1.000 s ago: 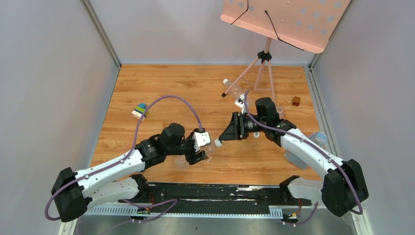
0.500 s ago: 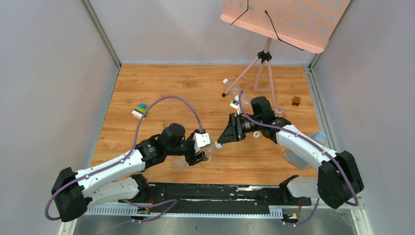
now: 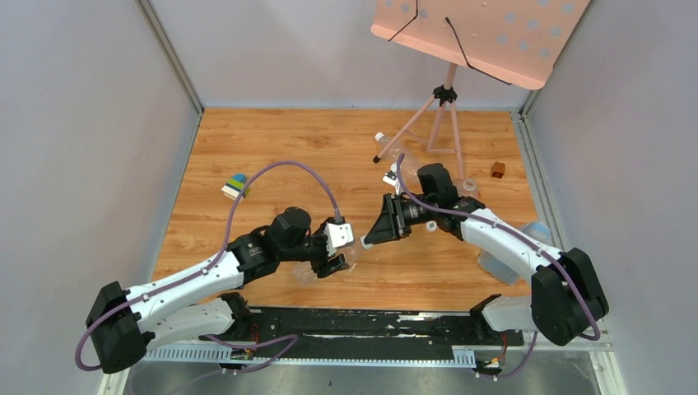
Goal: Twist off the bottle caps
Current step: Unscrew the bottle cap from the plastic bottle.
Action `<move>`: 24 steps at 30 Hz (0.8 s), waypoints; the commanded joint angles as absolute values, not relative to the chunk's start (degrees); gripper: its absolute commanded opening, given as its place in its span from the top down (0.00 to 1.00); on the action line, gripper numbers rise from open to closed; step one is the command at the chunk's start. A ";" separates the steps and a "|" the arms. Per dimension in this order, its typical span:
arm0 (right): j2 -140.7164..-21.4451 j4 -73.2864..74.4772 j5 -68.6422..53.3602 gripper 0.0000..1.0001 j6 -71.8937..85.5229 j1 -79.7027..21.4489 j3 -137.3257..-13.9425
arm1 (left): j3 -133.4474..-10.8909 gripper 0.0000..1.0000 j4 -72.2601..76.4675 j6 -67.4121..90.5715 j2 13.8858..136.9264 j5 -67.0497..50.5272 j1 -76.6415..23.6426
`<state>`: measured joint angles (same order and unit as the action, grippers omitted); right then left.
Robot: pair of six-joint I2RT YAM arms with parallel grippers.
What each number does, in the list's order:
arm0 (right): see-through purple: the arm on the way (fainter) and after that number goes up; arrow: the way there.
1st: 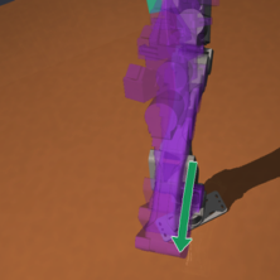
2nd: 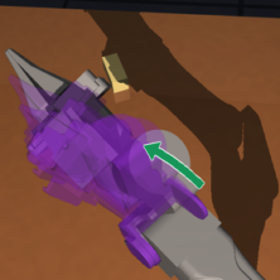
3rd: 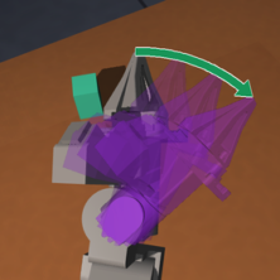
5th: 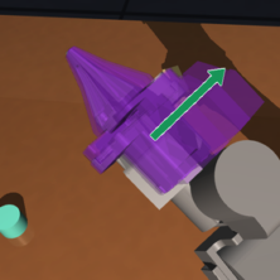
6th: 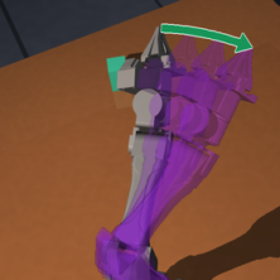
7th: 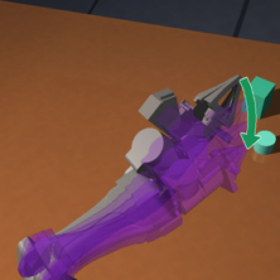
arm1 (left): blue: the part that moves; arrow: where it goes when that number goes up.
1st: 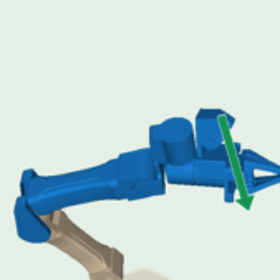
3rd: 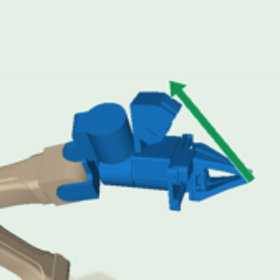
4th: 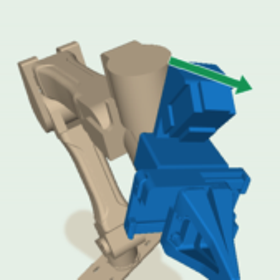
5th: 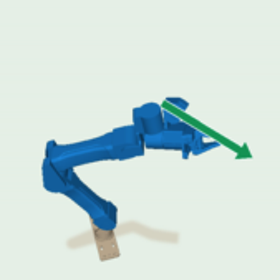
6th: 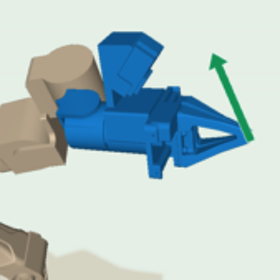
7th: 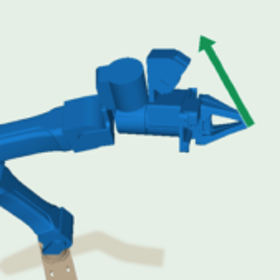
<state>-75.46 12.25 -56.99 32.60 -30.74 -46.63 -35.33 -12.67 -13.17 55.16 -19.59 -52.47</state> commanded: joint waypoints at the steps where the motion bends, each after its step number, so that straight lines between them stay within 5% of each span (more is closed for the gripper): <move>1: -75.33 10.39 -57.33 0.72 31.47 -31.20 -48.89 | -38.05 0.86 -11.74 -13.21 54.32 -19.79 -52.47; 6: -74.81 8.66 -58.14 1.00 29.46 -31.48 -48.40 | -37.98 0.86 -10.85 -12.28 53.62 -20.32 -52.47; 24: -60.43 -3.16 -54.56 1.00 -17.21 -41.33 -37.88 | -36.94 0.84 -8.30 -8.62 54.59 -26.49 -52.47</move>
<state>-62.94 3.60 -51.51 -0.47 -39.20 -39.68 -35.44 -15.27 -10.59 54.57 -24.36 -52.45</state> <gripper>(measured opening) 0.327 0.686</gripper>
